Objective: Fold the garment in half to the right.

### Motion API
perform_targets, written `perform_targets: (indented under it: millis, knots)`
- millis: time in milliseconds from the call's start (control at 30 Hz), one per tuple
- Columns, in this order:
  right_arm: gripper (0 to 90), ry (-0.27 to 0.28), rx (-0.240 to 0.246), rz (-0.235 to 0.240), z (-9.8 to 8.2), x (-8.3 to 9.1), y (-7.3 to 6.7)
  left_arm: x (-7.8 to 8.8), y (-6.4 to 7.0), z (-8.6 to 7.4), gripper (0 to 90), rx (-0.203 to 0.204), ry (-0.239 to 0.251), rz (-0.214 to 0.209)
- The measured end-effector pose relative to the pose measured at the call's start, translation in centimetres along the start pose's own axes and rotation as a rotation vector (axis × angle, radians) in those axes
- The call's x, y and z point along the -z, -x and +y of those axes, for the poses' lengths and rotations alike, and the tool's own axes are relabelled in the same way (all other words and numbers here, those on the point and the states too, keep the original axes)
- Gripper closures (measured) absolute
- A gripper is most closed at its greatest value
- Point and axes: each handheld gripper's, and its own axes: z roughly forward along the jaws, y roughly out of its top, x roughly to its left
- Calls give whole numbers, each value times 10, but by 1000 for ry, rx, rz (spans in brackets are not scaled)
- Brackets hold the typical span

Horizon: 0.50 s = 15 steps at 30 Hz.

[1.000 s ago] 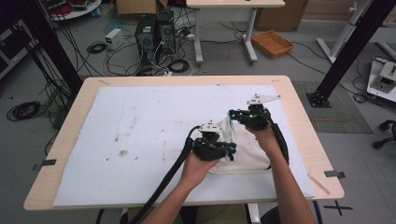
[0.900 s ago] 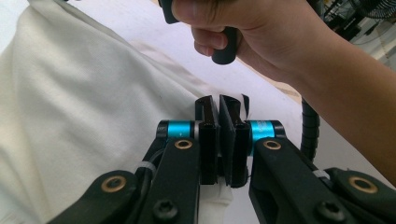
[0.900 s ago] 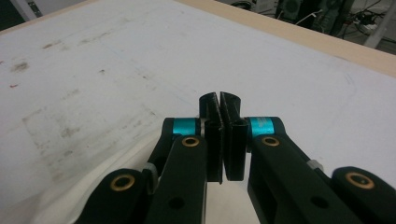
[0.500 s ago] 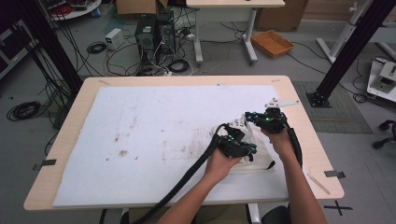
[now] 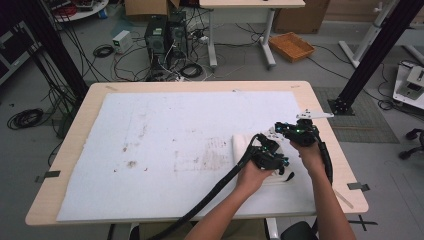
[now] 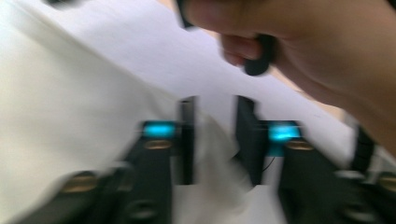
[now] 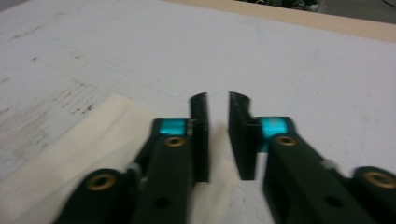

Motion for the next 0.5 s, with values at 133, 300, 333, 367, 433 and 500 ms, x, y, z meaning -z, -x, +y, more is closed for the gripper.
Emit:
perform_targets:
  millis: [133, 300, 333, 367, 433, 500]
  knots:
    - [566, 11, -40, -39, -4, 8, 4, 18, -10, -4, 418, -25, 95, 60]
    - [575, 21, -5, -70, -20, 37, -3, 69, -49, -23, 296, -7, 206, 149]
    - [590, 8, 18, -62, -24, 41, -8, 76, -55, -27, 291, -1, 219, 160]
    - [603, -8, 40, -54, -29, 44, -14, 84, -61, -32, 291, 4, 234, 172]
    - [615, -51, 80, -23, -40, 49, -27, 98, -73, -41, 285, 12, 252, 201]
    - [615, -89, 104, 8, -51, 54, -39, 112, -83, -52, 277, 29, 265, 227]
